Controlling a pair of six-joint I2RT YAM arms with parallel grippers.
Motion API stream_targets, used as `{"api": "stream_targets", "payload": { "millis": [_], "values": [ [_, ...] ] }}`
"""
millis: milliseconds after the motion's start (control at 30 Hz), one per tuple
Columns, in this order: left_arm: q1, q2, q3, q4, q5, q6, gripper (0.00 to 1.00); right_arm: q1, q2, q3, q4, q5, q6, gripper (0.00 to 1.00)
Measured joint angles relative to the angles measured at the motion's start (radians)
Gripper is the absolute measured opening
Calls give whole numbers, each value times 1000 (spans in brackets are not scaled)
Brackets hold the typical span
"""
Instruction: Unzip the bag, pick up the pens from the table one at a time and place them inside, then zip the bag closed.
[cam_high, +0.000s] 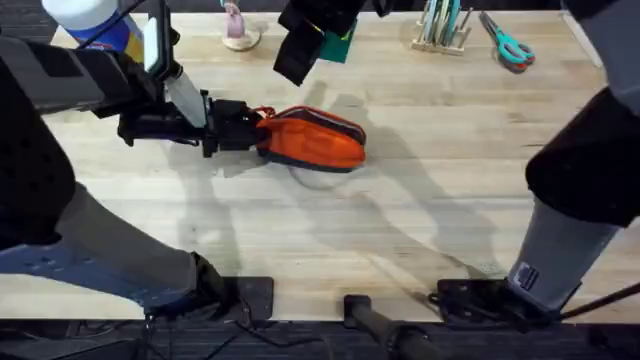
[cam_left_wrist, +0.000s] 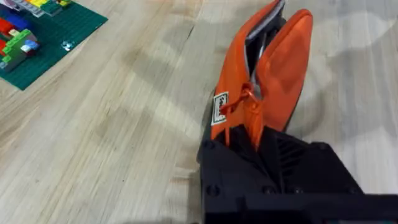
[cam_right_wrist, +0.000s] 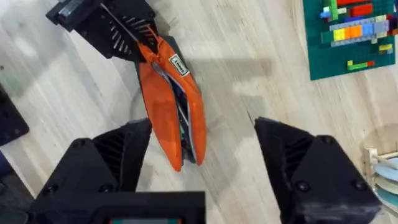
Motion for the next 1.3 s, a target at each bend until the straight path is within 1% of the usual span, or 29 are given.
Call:
{"api": "stream_targets", "payload": {
  "millis": [67,100,233,267,300,500,633,667,833,1000,1167,1300],
  "values": [
    [0,0,0,0,0,0,49,0,0,0,0,0,3,997],
    [0,0,0,2,0,3,170,0,0,0,0,0,3,997],
    [0,0,0,-1,3,0,799,0,0,0,0,0,6,997],
    [0,0,0,0,3,-1,933,1,0,0,0,0,6,997],
    [0,0,0,-2,3,-2,979,1,0,0,0,0,6,997],
    [0,0,0,-13,2,-3,993,2,0,0,0,0,6,997],
    [0,0,0,-76,-1,-3,995,4,0,0,0,0,6,997],
    [0,0,4,-131,-25,-4,995,6,0,0,0,0,10,998],
    [0,-18,40,-193,-97,-4,995,14,0,0,0,0,61,998],
    [0,-64,111,-258,-163,-3,995,18,0,0,0,0,142,998],
    [4,-71,191,-330,-210,-3,995,18,0,0,0,0,184,997],
    [32,-71,246,-390,-233,-3,995,18,0,0,0,0,196,998]
  ]
}}
